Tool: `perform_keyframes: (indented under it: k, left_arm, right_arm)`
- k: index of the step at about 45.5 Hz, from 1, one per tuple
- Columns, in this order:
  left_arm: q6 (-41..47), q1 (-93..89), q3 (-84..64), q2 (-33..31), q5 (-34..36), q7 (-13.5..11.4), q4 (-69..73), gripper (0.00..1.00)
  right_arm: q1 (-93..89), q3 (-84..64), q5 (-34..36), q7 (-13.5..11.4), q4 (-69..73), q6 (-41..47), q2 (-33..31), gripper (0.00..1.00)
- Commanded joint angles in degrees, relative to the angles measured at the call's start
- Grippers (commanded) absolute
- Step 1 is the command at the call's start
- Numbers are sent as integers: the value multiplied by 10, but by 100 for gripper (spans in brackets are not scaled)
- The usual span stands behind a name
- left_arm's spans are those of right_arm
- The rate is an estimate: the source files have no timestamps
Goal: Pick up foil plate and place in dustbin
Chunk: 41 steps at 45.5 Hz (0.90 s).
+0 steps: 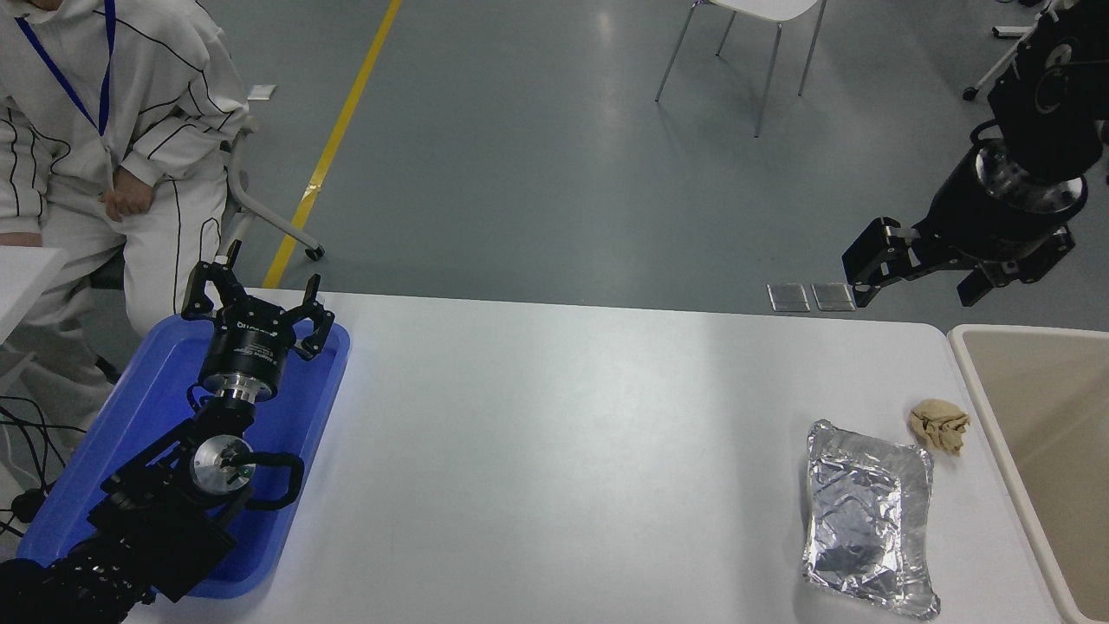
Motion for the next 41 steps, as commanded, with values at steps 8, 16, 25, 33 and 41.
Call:
perform_keyframes:
  k: [8,16,25,33,41]
  left_arm:
    - [0,-1,0,0,0,0,0,100]
    - [0,-1,0,0,0,0,0,100]
    - [0,0,0,0,0,0,0,100]
    - [0,-1,0,0,0,0,0,100]
    - [0,-1,0,0,0,0,0,100]
  right_arm:
    - [10,1,0,0,0,0,0,100]
    - [14,3,0,0,-1,0,0,100]
    - [26,1,0,0,-1,0,-3,100]
    - [26,1,0,0,-1,0,-2,100]
    - [26,0,0,0,-1,0,-4,100]
